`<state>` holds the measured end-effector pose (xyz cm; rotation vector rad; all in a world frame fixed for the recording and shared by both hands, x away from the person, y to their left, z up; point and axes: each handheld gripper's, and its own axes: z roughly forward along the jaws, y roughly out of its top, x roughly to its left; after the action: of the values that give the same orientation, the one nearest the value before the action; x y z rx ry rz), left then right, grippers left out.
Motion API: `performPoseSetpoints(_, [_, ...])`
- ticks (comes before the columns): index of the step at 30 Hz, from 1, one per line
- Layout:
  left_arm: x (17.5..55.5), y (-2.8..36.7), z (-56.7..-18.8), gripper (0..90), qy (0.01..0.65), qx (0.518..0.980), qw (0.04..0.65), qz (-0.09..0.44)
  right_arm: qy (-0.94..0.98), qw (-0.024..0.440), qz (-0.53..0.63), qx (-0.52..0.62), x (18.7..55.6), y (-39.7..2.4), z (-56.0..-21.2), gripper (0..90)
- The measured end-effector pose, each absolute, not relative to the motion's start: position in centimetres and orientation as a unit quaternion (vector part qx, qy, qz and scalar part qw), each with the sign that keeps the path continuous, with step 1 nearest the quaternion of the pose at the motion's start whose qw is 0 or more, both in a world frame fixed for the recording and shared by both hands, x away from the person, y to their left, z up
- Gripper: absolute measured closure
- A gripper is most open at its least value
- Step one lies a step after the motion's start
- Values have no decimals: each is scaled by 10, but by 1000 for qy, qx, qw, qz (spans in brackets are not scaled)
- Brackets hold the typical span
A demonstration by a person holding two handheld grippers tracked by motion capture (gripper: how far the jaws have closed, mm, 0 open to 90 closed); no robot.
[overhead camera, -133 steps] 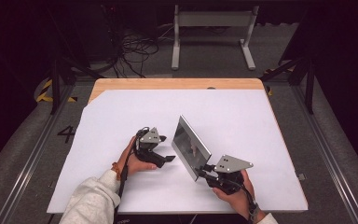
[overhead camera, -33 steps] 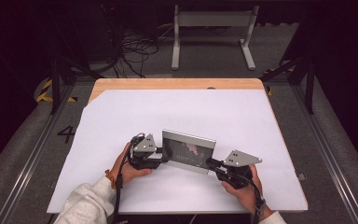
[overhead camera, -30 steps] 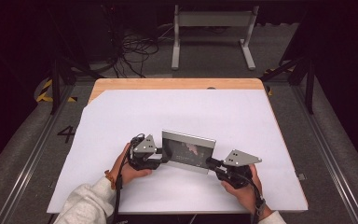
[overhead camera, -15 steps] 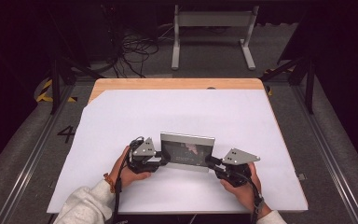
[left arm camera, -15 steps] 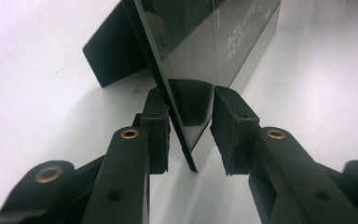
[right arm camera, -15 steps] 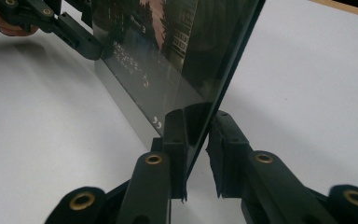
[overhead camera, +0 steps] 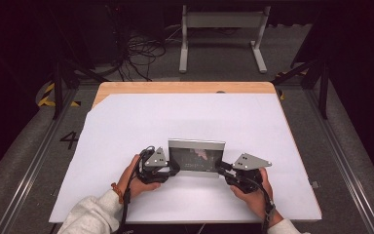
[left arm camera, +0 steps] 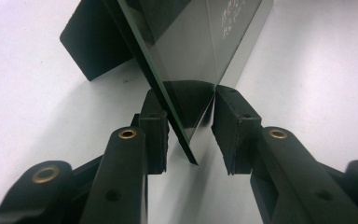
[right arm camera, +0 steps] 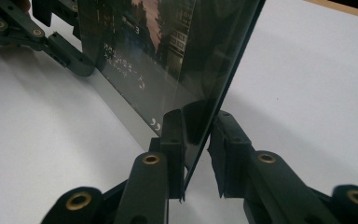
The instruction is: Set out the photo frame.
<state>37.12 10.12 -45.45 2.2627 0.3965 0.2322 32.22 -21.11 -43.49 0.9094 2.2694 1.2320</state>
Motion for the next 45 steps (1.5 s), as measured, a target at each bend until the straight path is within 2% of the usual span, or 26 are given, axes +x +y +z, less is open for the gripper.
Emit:
performPoseSetpoints(25, [370,90,-460,654,163,898,384,136,806,214,435,338,334,-213,-438,739])
performPoseSetpoints(45, [372,92,-464,667,166,903,374,132,812,214,423,341,335,-214,-444,765])
